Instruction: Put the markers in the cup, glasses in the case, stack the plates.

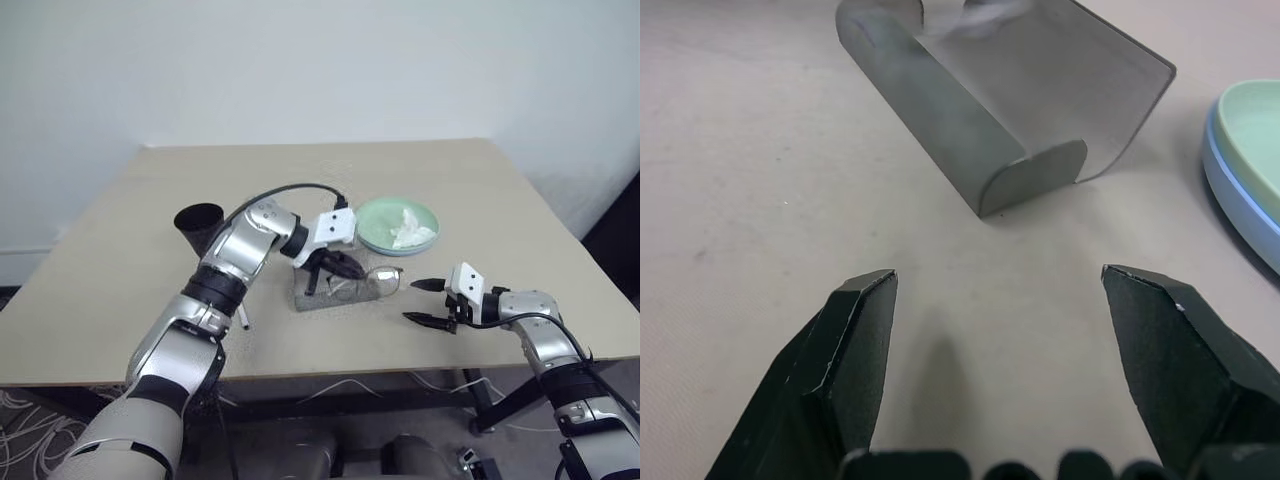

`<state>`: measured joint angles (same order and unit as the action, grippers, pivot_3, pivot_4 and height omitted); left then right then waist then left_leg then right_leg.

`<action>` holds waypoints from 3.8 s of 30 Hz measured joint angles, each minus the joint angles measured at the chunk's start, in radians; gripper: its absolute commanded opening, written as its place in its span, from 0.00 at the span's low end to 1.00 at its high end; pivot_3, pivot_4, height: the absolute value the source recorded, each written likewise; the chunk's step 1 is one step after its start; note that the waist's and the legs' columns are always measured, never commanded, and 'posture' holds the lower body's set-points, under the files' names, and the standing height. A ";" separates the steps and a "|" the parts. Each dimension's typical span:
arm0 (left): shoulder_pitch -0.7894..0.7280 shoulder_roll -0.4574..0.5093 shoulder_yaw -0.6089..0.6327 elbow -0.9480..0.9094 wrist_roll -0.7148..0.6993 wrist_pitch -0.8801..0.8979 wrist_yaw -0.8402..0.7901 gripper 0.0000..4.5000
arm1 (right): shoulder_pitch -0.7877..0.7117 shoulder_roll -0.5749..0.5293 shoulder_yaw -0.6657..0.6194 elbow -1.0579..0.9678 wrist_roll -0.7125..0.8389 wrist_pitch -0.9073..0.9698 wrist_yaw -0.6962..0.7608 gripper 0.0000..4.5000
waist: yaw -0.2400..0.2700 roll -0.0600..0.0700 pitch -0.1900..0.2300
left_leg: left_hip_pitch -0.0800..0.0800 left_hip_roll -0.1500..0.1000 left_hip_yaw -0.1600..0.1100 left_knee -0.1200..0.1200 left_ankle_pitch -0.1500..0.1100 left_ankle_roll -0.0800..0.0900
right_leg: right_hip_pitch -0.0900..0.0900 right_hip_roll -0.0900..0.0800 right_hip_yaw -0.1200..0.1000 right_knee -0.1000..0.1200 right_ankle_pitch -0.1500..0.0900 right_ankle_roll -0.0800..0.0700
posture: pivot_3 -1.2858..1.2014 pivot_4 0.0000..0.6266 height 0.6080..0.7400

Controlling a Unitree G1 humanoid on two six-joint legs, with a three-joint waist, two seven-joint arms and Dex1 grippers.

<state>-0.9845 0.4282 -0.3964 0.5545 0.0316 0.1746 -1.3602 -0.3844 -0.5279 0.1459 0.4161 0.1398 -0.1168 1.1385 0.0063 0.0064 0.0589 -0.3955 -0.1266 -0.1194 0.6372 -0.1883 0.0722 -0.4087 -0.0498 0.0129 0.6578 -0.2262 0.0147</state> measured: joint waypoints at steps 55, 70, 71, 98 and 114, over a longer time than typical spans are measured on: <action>-0.023 -0.090 0.048 0.331 0.153 -0.144 0.175 0.53 | 0.042 0.029 0.003 -0.035 0.000 0.012 -0.023 0.79 | -0.001 -0.001 0.000 | 0.000 0.000 0.000 0.001 0.000 0.000 | 0.000 0.000 -0.001 0.001 0.000 0.000 | 0.52 0.00 0.97; -0.156 -0.110 0.047 0.619 0.276 -0.267 0.557 0.01 | 0.040 0.031 0.004 -0.036 -0.002 0.012 -0.023 0.79 | -0.001 -0.002 0.001 | -0.001 -0.001 0.000 0.002 0.000 0.000 | 0.001 0.000 -0.001 0.001 0.001 0.001 | 0.52 0.00 0.97; -0.152 -0.112 0.040 0.625 0.284 -0.275 0.554 0.01 | 0.040 0.032 0.004 -0.036 -0.002 0.012 -0.024 0.79 | 0.000 -0.002 0.001 | -0.001 -0.001 0.000 0.002 0.000 0.000 | 0.001 0.000 -0.001 0.001 0.001 0.001 | 0.52 0.00 0.97; 0.192 -0.056 0.033 0.020 0.185 -0.104 0.178 0.01 | 0.040 0.041 0.013 -0.049 -0.004 0.013 -0.029 0.79 | -0.005 -0.001 0.000 | 0.002 0.000 0.000 0.002 0.000 0.000 | 0.002 0.000 -0.001 0.001 0.000 0.000 | 0.52 0.00 0.97; 0.369 -0.292 0.428 -0.445 0.123 0.563 0.911 0.01 | 0.033 0.038 0.020 -0.048 -0.001 0.012 -0.020 0.79 | -0.002 -0.002 0.000 | 0.001 0.000 0.000 0.004 0.000 0.000 | 0.001 0.000 -0.001 0.001 0.001 0.001 | 0.52 0.00 0.97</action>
<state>-0.6153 0.1366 0.0318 0.1090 0.1546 0.7374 -0.4492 -0.3518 -0.4899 0.1659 0.3683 0.1384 -0.1045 1.1182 0.0043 0.0045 0.0591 -0.3947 -0.1269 -0.1198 0.6412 -0.1885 0.0724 -0.4079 -0.0495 0.0119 0.6592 -0.2253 0.0159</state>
